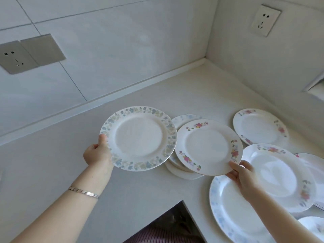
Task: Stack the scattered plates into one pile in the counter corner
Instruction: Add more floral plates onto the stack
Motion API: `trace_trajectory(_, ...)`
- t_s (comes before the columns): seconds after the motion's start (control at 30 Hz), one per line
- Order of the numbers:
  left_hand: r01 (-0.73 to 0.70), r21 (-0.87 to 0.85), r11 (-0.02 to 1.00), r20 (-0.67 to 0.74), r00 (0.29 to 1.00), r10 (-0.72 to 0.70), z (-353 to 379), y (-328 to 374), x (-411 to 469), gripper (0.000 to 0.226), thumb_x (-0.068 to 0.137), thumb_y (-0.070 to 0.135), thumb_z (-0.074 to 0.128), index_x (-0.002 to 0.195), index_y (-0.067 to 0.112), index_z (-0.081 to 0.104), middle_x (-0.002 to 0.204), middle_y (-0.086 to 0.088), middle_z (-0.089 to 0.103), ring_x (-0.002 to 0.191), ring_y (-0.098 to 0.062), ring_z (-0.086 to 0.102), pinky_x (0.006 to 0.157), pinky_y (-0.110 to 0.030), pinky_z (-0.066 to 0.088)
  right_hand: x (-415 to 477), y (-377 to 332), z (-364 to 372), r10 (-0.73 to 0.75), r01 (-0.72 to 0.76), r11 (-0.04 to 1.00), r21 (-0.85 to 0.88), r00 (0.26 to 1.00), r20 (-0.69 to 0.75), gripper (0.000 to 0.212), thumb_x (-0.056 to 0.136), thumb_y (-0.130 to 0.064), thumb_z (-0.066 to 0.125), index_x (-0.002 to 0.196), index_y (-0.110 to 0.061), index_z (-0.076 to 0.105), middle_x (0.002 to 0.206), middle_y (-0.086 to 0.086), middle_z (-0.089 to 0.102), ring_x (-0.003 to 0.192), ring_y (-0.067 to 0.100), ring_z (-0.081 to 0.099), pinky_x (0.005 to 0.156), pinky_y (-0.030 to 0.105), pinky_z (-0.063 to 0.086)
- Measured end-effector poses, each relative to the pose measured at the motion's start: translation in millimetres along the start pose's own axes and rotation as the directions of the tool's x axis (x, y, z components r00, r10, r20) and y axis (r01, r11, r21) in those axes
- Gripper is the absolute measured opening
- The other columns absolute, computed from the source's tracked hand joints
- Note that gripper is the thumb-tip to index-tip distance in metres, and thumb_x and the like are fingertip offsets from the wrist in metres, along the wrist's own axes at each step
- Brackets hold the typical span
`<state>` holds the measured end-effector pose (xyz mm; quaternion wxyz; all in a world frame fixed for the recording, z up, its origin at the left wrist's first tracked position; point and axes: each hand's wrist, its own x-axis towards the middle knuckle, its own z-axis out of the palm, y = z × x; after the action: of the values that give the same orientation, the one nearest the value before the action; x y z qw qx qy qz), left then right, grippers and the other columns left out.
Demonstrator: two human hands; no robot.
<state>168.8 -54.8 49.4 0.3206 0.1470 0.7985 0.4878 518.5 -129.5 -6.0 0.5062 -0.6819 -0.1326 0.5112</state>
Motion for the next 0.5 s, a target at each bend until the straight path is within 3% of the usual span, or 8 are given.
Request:
trace_trajectory(0.1, -0.01, 0.048, 0.999, -0.018, 1.0, 0.011, 8, 4, -5, 0.047, 0.089, 0.039, 0.055, 0.059, 0.008, 0.035, 0.06, -0.005, 0.038, 0.071, -0.023, 0.041, 0.045, -0.026, 0.029, 2, -3, 8, -0.113, 0.103, 0.961, -0.257, 0.993, -0.025, 0.011, 0.087, -0.006, 0.053, 0.076, -0.008, 0.053, 0.068, 0.011, 0.061, 0.06, 0.023, 0.062, 0.053, 0.024, 0.056)
trace_trajectory(0.17, -0.024, 0.071, 0.997, -0.014, 1.0, 0.025, 13, 8, -6, 0.047, 0.089, 0.04, 0.054, 0.06, 0.008, 0.035, 0.062, -0.006, 0.037, 0.072, -0.023, 0.04, 0.045, -0.026, 0.028, 4, -2, 11, -0.182, 0.156, 0.866, -0.476, 0.983, -0.01, 0.016, 0.087, -0.017, 0.054, 0.076, -0.005, 0.056, 0.062, 0.008, 0.061, 0.058, 0.022, 0.058, 0.06, 0.029, 0.049)
trace_trajectory(0.33, -0.04, 0.085, 0.996, 0.03, 0.999, 0.037, 26, 18, -9, 0.051, 0.088, 0.042, 0.055, 0.056, 0.011, 0.03, 0.059, -0.004, 0.033, 0.056, -0.023, 0.034, 0.046, -0.025, 0.028, 10, 4, 17, -0.153, 0.12, 0.693, -0.71, 0.988, 0.018, 0.031, 0.087, -0.035, 0.051, 0.071, -0.008, 0.054, 0.064, 0.004, 0.062, 0.06, 0.021, 0.056, 0.059, 0.03, 0.042)
trace_trajectory(0.4, -0.033, 0.079, 0.996, 0.046, 0.998, 0.029, 29, 21, -9, 0.05, 0.088, 0.042, 0.055, 0.057, 0.011, 0.031, 0.059, -0.003, 0.034, 0.053, -0.019, 0.033, 0.046, -0.025, 0.028, 12, 2, 22, -0.17, 0.116, 0.564, -0.818, 0.985, 0.022, 0.035, 0.088, -0.041, 0.048, 0.072, -0.01, 0.052, 0.065, 0.003, 0.062, 0.059, 0.021, 0.055, 0.058, 0.031, 0.042)
trace_trajectory(0.43, -0.031, 0.075, 0.997, 0.048, 0.998, 0.027, 30, 22, -7, 0.049, 0.087, 0.042, 0.056, 0.058, 0.011, 0.032, 0.059, -0.003, 0.034, 0.054, -0.02, 0.033, 0.046, -0.025, 0.028, 14, 2, 25, -0.189, 0.112, 0.499, -0.86, 0.982, 0.018, 0.036, 0.088, -0.044, 0.047, 0.082, -0.009, 0.054, 0.074, 0.005, 0.063, 0.065, 0.023, 0.057, 0.061, 0.032, 0.042)
trace_trajectory(0.5, -0.041, 0.083, 0.996, 0.049, 0.998, 0.037, 31, 23, -3, 0.048, 0.087, 0.043, 0.056, 0.059, 0.011, 0.033, 0.059, -0.003, 0.032, 0.057, -0.021, 0.032, 0.046, -0.026, 0.027, 19, 6, 32, -0.231, 0.105, 0.479, -0.871, 0.973, -0.011, 0.053, 0.088, -0.046, 0.049, 0.122, -0.006, 0.046, 0.117, 0.014, 0.059, 0.103, 0.03, 0.057, 0.085, 0.039, 0.043)
